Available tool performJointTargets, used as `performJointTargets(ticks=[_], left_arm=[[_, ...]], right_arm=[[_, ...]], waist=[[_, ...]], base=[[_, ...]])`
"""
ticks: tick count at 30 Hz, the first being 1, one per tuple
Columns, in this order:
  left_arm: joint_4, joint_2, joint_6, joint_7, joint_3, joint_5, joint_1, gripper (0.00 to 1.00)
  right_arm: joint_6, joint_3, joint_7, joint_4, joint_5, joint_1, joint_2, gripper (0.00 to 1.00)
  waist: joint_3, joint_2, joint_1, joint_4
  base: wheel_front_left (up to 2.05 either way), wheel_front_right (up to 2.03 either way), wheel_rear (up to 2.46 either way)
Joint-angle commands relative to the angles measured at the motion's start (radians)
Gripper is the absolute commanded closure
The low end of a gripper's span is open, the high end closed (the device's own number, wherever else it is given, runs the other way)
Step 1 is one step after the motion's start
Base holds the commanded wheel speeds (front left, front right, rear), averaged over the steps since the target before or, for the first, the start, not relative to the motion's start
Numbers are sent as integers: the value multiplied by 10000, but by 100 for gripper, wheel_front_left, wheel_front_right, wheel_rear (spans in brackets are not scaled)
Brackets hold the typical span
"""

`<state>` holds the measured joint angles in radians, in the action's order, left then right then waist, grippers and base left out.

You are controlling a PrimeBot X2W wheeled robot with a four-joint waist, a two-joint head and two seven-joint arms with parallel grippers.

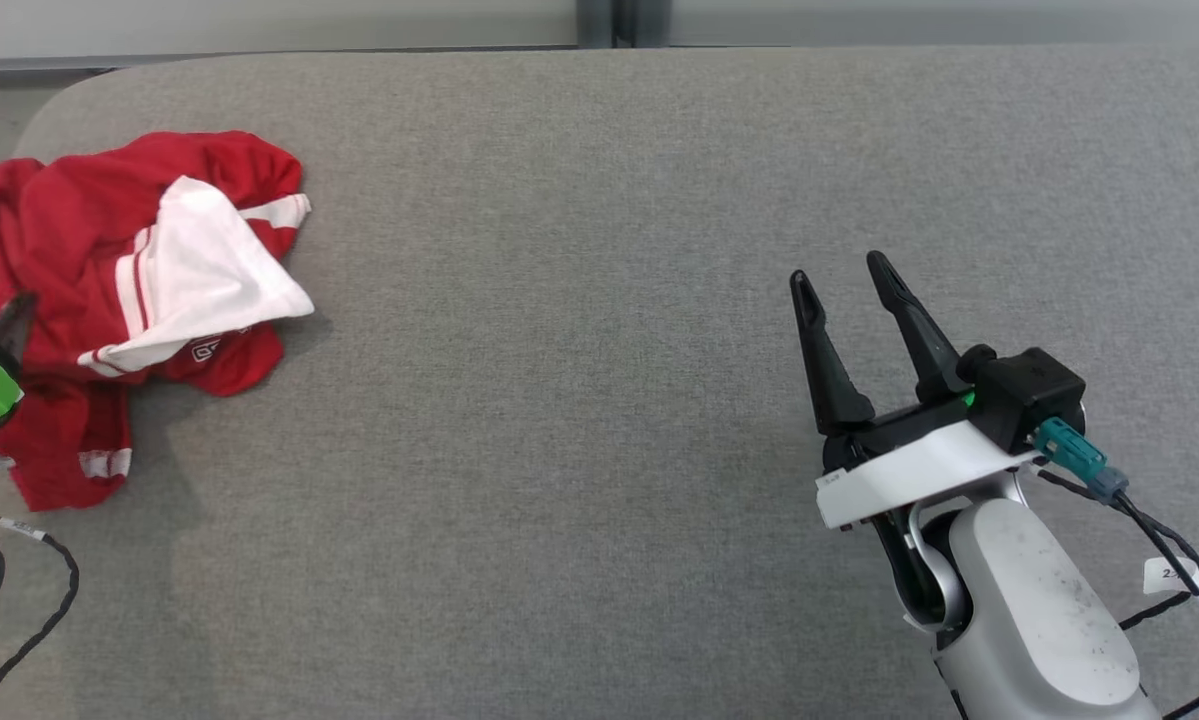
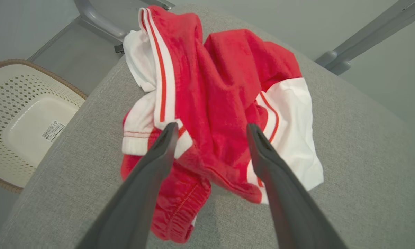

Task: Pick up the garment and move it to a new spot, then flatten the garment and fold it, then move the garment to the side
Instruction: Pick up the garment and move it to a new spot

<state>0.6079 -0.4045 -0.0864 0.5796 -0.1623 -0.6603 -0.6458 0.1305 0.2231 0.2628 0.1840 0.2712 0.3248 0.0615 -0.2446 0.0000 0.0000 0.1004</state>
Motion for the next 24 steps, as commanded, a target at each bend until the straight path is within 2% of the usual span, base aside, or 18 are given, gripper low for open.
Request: performJointTargets(ticks=[1,6,10,11,12,13,14,18,24], left_arm=[[269,-156,168,194,21,157,-173,0],[1069,-415,605,674,77,212,-484,0],[1524,-499,693,614,122,265,-612,0],[1611,-499,704,548,115,272,-653,18],[1681,-515,722,495,119,293,-659,40],[1791,-565,674,440,140,319,-646,84],[1880,-590,631,382,148,320,-662,100],[2037,-535,501,130,234,378,-729,100],[1974,-681,84,-306,548,545,-895,100]], right_arm=[[4,52,31,-37,50,171,36,0],[4,130,31,-74,80,300,22,0],[4,122,31,-75,71,326,-1,0],[4,102,31,-80,65,320,-5,0],[4,90,31,-81,61,316,-6,0],[4,86,31,-81,53,313,-8,0],[6,82,31,-79,48,314,-9,0],[6,18,31,-50,-10,257,-14,0],[4,-9,31,44,-26,-17,-29,0]], waist=[[-456,0,0,-517],[-609,0,0,-788],[-657,0,0,-914],[-664,0,0,-936],[-665,0,0,-949],[-668,0,0,-964],[-664,0,0,-970],[-552,0,0,-919],[-98,0,0,-682]], base=[[0,0,0],[0,0,0],[0,0,0],[0,0,0],[0,0,0],[0,0,0],[0,0,0],[0,0,0],[0,0,0]])
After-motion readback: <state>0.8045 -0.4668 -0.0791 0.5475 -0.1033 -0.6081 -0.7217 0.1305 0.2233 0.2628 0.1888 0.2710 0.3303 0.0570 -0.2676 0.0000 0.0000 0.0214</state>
